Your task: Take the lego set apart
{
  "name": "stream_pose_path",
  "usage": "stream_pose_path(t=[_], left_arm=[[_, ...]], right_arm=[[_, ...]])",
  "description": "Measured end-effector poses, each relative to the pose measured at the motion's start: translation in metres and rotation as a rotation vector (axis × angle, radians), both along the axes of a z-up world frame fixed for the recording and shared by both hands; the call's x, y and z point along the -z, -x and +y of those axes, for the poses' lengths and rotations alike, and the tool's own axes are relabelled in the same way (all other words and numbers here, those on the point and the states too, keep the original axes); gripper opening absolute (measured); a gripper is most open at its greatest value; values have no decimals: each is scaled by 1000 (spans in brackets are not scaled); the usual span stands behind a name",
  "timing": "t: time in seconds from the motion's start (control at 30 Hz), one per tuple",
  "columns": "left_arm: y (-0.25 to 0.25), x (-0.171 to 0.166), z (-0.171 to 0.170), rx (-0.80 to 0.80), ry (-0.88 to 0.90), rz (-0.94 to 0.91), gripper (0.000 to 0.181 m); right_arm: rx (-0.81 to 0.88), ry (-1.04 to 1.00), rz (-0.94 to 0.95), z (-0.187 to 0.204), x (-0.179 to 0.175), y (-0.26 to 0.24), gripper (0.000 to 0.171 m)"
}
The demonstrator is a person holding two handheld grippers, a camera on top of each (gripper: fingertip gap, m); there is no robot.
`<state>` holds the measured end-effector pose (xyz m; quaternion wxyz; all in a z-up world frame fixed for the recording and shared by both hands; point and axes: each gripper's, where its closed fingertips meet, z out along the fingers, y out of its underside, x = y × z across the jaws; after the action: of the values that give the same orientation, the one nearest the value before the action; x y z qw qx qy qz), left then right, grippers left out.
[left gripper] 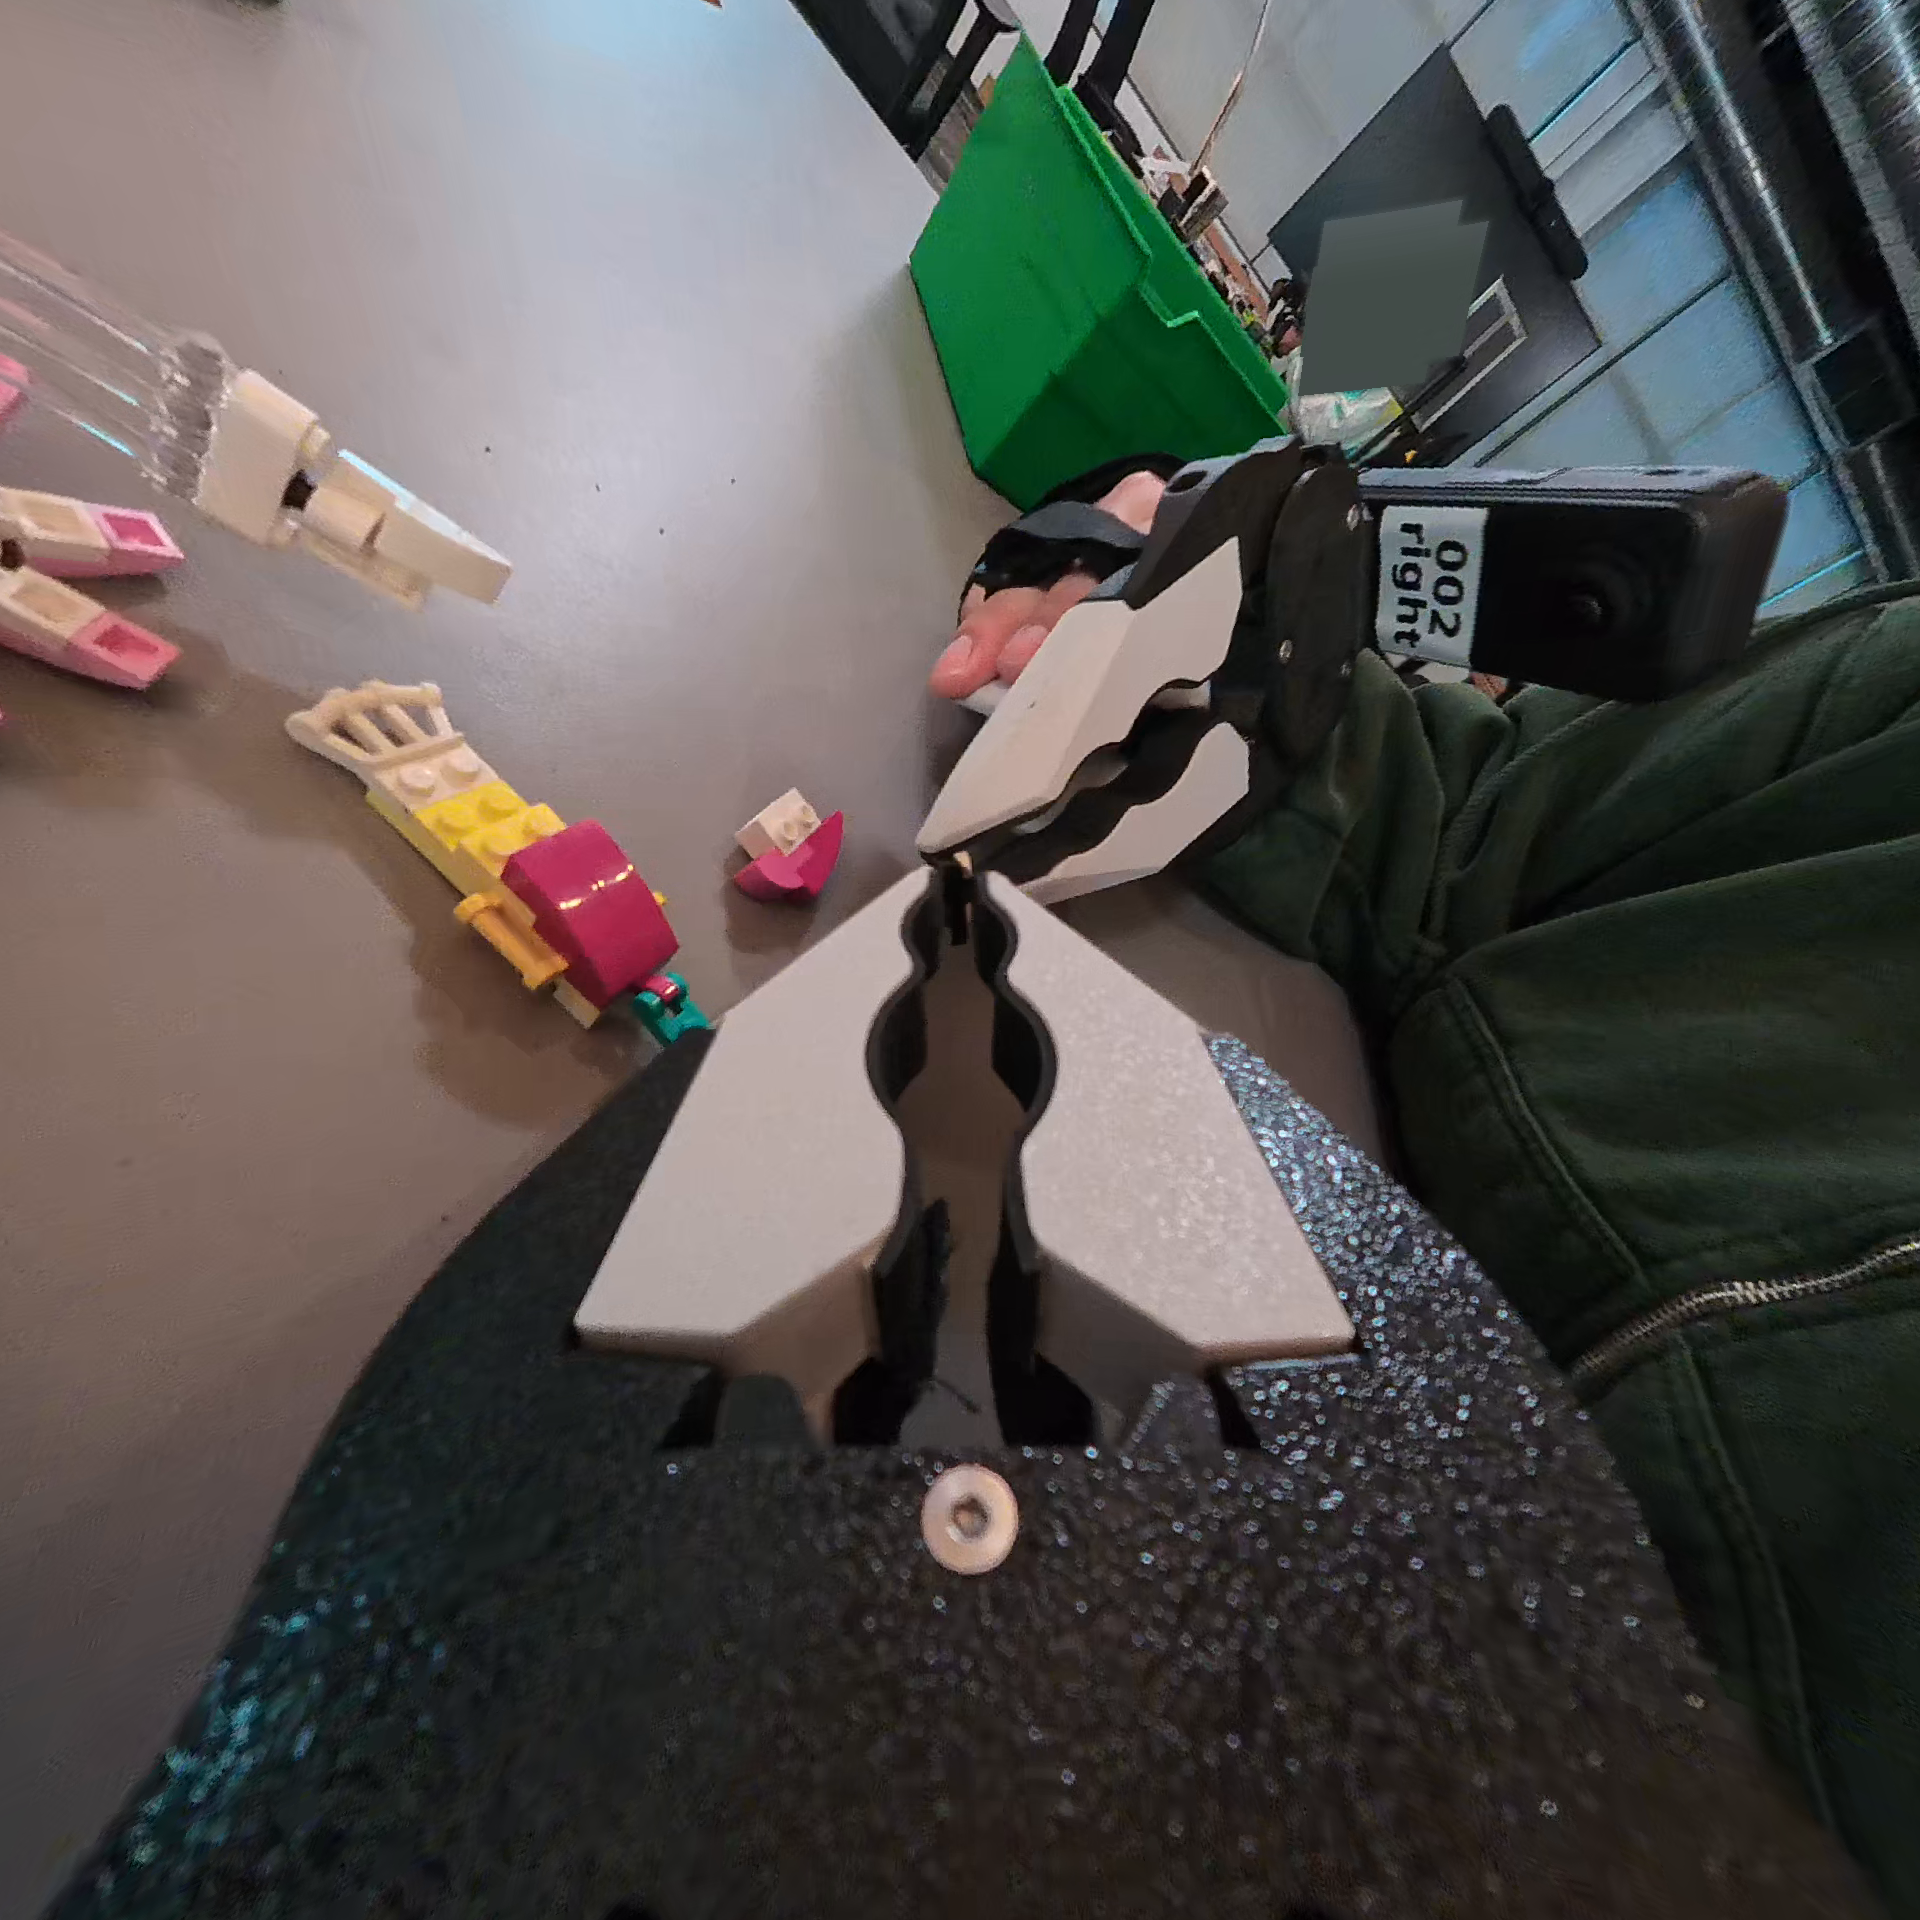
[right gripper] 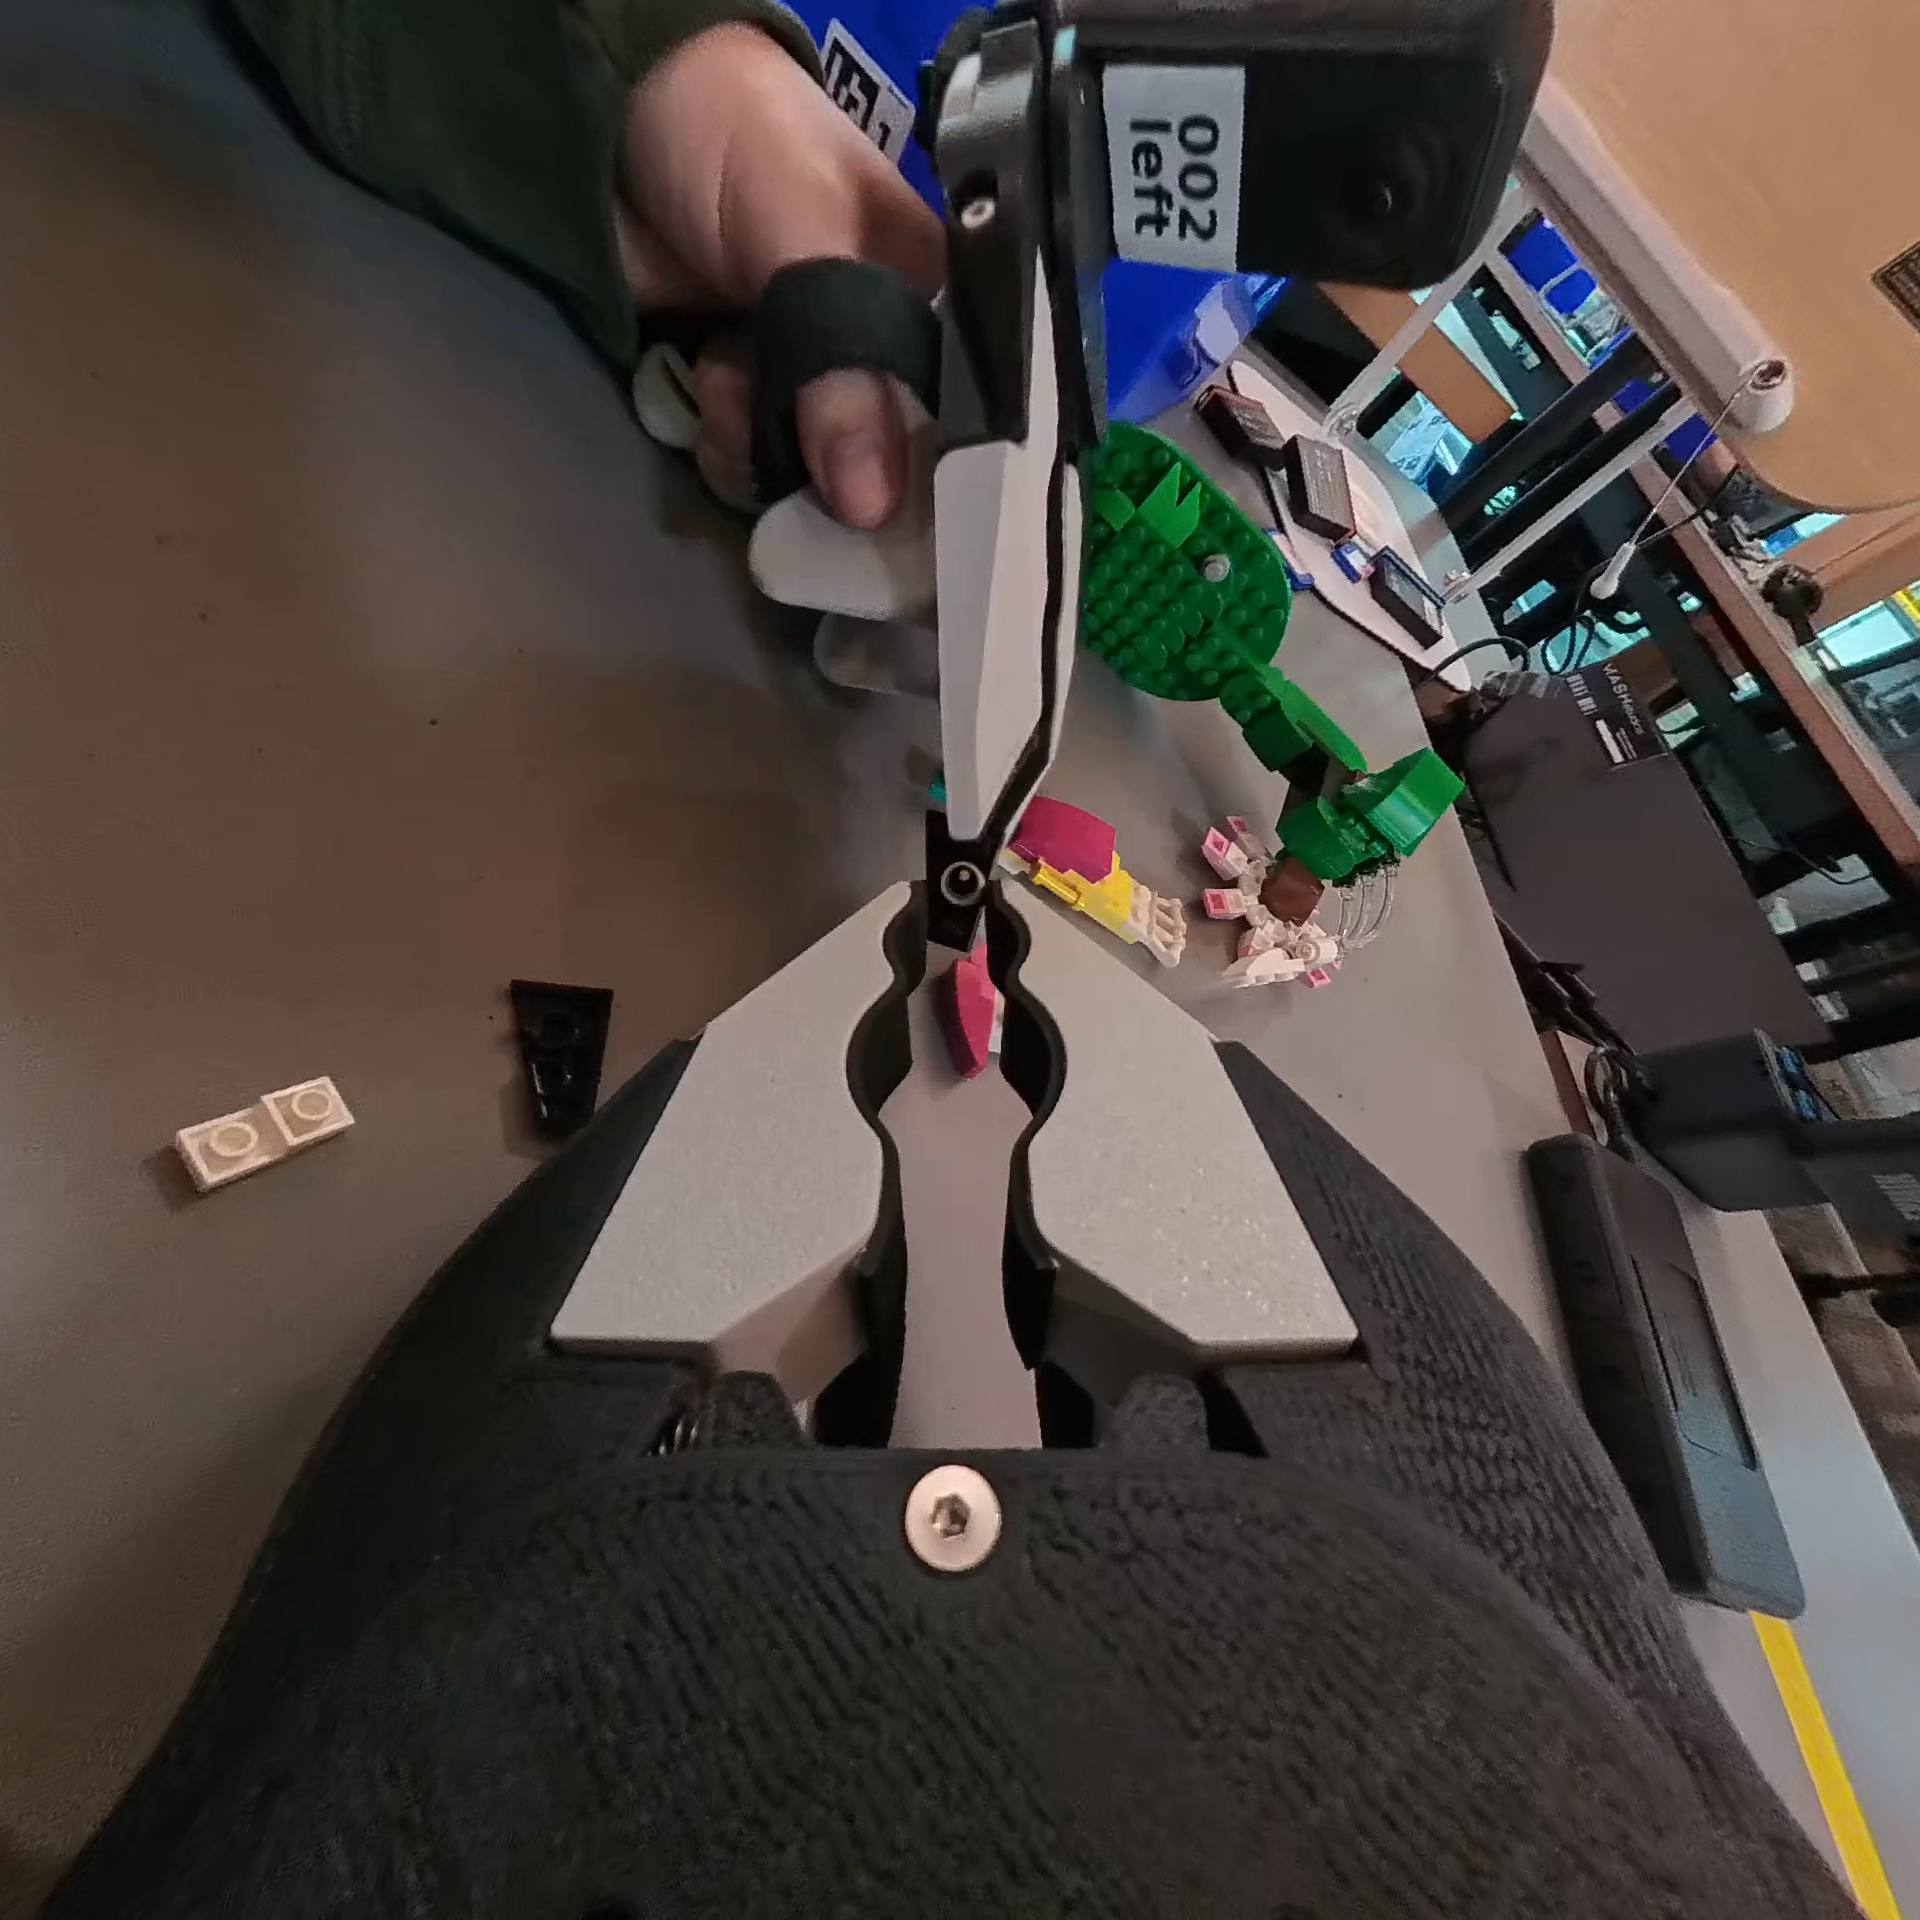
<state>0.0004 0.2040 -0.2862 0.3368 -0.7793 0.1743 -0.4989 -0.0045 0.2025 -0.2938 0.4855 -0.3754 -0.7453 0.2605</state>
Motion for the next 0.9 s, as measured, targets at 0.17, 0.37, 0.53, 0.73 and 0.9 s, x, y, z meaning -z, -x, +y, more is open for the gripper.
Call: stream_pose_path(t=[0.17, 0.37, 0.53, 0.73, 0.9], left_arm=[[-1, 2, -1, 6, 10, 7, 4], [-3, 7, -4, 29, 34, 26, 4], [-3, 9, -3, 23, 18, 56, 4], [-1, 9, -2, 8, 21, 50, 4], [2, 10, 1, -13, 36, 50, 4]], right_arm=[[-5, -8, -10, -1, 2, 0, 9], [-9, -16, -3, -2, 1, 1, 8], [-6, -32, -10, -2, 3, 2, 9], [6, -67, 10, 0, 2, 3, 9], [6, -57, 31, 0, -2, 3, 11]])
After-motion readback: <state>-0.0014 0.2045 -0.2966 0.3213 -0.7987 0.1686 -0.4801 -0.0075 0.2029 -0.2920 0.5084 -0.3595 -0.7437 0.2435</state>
